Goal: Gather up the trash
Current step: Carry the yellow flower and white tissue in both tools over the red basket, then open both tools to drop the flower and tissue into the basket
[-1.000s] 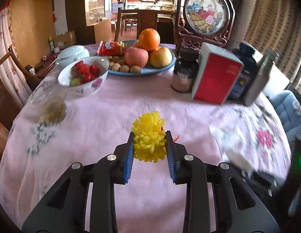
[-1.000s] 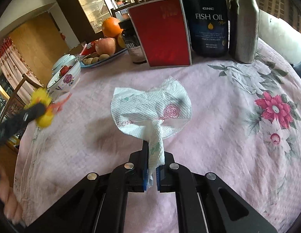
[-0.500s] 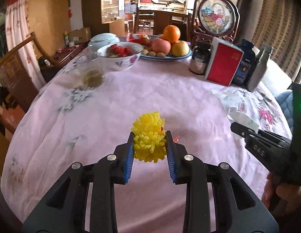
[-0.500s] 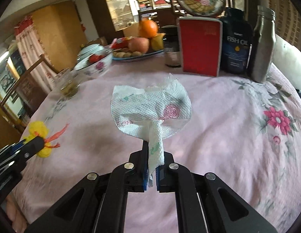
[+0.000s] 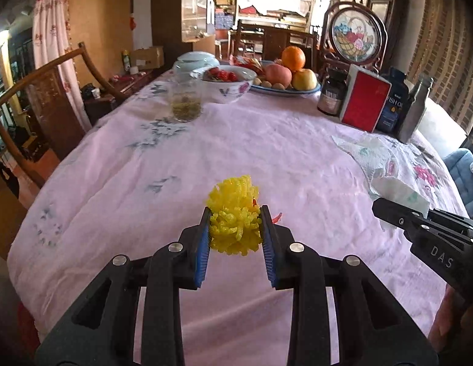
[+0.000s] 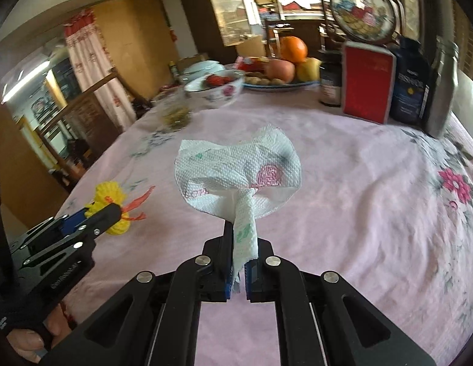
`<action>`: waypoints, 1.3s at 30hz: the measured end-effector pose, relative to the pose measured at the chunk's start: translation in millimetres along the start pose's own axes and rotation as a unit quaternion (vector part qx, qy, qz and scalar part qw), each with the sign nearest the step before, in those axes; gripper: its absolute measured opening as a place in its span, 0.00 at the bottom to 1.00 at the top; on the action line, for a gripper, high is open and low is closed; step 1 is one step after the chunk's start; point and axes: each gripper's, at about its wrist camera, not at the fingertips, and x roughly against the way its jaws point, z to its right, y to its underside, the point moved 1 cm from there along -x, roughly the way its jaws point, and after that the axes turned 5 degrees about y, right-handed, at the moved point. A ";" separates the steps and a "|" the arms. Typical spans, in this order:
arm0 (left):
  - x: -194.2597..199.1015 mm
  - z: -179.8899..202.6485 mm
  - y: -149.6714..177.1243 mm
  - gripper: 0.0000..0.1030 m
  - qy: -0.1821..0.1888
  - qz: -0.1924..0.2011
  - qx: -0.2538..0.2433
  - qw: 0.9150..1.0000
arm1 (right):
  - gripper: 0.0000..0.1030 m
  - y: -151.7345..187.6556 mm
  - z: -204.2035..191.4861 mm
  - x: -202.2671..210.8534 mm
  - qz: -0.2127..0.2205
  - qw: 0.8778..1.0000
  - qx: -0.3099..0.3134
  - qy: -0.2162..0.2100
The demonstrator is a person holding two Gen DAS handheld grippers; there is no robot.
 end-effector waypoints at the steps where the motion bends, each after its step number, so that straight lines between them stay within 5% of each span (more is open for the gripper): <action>1: 6.2 -2.6 3.0 0.30 -0.004 0.006 -0.001 1.000 | 0.07 0.9 -7.7 2.5 0.002 1.000 0.008 -0.003; 11: 66.3 -64.9 37.1 0.30 -0.049 0.039 0.042 0.997 | 0.07 14.7 -137.8 18.7 0.010 0.989 0.125 -0.081; 17: 121.0 -147.9 74.7 0.30 -0.101 0.063 0.117 0.986 | 0.07 40.6 -250.3 24.3 -0.012 0.960 0.215 -0.180; 23: 180.2 -255.5 142.4 0.30 -0.189 0.071 0.221 0.954 | 0.07 80.0 -368.5 14.6 -0.068 0.913 0.299 -0.267; 31: 185.7 -384.3 252.9 0.30 -0.297 -0.001 0.348 0.889 | 0.07 147.4 -504.1 -46.7 -0.172 0.864 0.366 -0.299; 39: 147.9 -456.3 316.8 0.30 -0.308 -0.058 0.401 0.861 | 0.07 214.4 -579.9 -134.2 -0.282 0.838 0.382 -0.269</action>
